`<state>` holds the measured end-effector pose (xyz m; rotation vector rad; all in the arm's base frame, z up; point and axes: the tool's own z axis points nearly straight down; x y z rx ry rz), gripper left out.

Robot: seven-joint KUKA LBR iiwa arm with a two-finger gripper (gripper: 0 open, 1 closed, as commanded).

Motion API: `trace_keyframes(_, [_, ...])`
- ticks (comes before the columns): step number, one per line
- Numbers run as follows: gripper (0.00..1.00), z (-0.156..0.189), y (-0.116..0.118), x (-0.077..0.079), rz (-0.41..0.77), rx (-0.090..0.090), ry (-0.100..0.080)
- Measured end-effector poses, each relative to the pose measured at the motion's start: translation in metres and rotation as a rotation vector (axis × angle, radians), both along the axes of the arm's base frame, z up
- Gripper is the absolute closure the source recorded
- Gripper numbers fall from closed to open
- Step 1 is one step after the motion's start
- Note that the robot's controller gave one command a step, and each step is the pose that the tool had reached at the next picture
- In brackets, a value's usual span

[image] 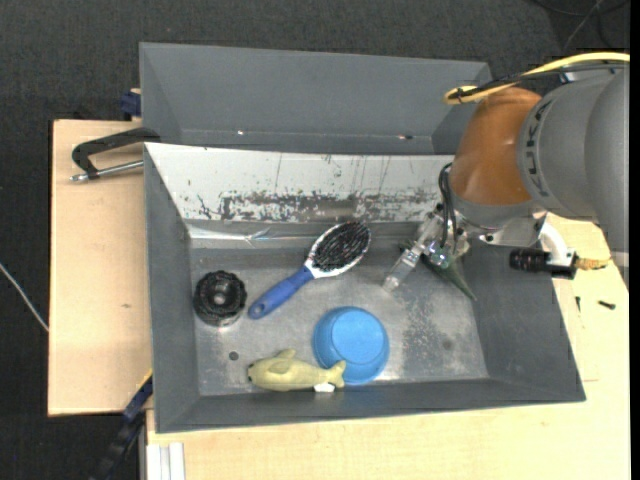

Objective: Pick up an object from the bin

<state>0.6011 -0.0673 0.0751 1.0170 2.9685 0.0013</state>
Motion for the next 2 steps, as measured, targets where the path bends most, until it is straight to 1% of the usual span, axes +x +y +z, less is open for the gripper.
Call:
trace_keyframes(1, [1.0, 0.003, 0.001, 0.001, 0.001, 0.002, -0.001])
trace_keyframes(2, [1.0, 0.086, 0.002, 0.004, 0.003, 0.0, -0.01])
